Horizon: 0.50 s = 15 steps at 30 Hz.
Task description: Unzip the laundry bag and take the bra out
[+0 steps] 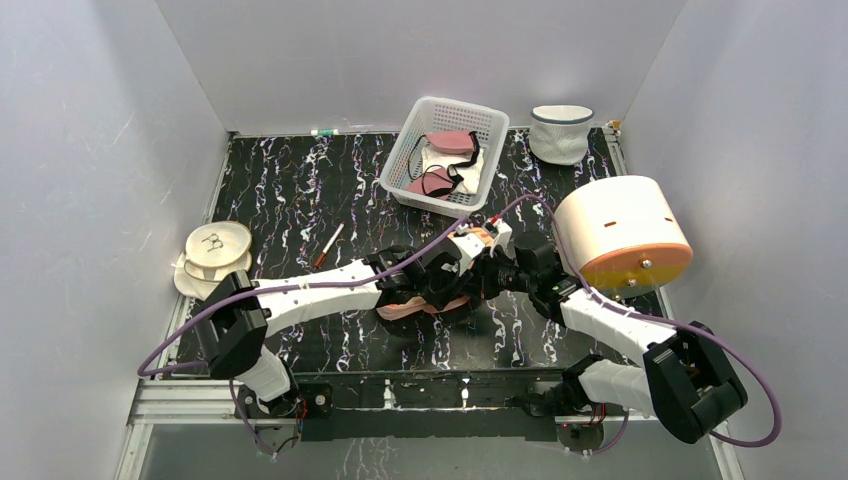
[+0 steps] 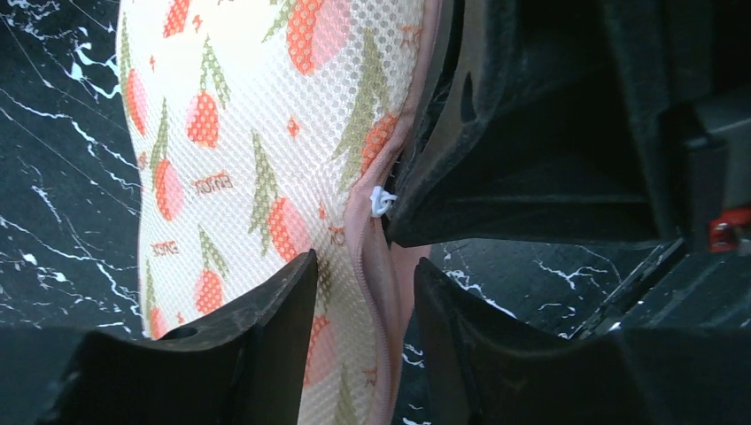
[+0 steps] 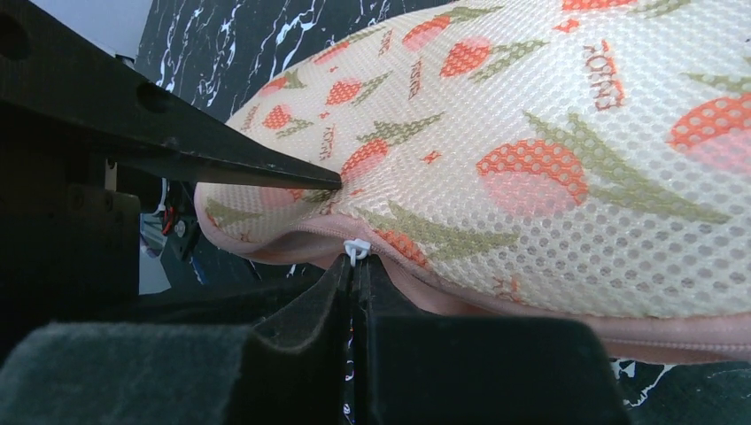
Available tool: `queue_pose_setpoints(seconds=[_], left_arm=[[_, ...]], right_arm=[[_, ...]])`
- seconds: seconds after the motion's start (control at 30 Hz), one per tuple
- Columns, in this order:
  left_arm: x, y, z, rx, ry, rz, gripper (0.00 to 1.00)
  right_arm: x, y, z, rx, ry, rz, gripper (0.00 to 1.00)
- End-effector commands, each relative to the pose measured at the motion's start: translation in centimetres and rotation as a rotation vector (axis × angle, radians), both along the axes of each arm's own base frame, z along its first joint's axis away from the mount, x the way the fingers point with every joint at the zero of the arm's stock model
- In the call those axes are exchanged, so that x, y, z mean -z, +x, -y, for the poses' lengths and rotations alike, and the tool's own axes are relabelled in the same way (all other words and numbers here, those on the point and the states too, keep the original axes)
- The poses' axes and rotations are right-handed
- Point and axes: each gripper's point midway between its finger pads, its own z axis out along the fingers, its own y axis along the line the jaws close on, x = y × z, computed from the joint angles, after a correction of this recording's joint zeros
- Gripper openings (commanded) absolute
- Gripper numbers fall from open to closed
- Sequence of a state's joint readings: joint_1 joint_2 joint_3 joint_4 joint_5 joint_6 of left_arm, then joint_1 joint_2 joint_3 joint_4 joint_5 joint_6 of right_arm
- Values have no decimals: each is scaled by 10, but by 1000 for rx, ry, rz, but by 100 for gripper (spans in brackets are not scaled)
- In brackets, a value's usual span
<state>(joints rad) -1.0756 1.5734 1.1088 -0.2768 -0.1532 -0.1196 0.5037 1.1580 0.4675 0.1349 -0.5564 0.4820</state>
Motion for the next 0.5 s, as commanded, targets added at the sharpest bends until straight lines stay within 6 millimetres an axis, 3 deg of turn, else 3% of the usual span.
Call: queue_pose_setpoints(seconds=[0.0, 0.2, 0.47], left_arm=[[-8, 6, -7, -24, 14, 47, 39], [-8, 9, -29, -72, 67, 83, 12], [-14, 5, -54, -104, 101, 107, 1]], right_arm=[[-23, 5, -6, -11, 58, 84, 0], [-20, 8, -3, 9, 38, 88, 0], [-6, 19, 12, 103, -63, 78, 0]])
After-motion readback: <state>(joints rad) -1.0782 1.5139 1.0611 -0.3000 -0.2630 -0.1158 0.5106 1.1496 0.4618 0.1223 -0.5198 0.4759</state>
